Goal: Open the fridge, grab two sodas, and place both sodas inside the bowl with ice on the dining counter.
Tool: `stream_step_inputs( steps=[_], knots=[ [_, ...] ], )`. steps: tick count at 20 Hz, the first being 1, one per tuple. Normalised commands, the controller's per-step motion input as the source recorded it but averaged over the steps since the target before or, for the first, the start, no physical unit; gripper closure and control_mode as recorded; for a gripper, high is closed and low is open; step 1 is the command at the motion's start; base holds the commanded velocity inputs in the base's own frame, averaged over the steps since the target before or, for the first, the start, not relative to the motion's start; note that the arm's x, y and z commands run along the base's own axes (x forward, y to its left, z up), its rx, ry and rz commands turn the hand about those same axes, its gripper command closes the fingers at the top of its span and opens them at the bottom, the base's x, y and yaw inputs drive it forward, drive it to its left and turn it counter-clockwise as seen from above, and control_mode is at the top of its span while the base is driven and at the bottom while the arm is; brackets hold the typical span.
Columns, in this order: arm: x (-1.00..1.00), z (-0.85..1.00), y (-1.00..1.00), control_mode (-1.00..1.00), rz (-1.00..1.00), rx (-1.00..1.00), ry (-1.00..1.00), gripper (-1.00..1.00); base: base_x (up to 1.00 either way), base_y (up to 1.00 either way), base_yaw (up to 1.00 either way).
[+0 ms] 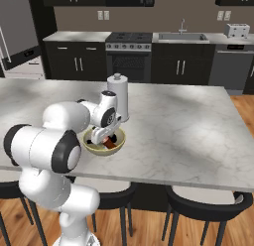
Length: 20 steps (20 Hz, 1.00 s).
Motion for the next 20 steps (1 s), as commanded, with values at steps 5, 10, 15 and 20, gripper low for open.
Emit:
stream_step_inputs(
  steps=[5,10,15,20],
  knots=[
    [0.02,0.38,0.0,-1.0,0.0,0.0,-0.03,-1.0,0.0,0.0,0.0],
    [-0.01,0.62,0.0,-1.0,0.0,0.0,-0.09,-1.0,0.0,0.0,0.0],
    [-0.34,0.56,0.0,-1.0,-0.01,0.0,-0.08,-1.0,0.0,0.0,0.0],
    [-0.67,0.48,0.0,-1.0,-0.02,0.0,-0.08,-1.0,0.0,0.0,0.0]
  ],
)
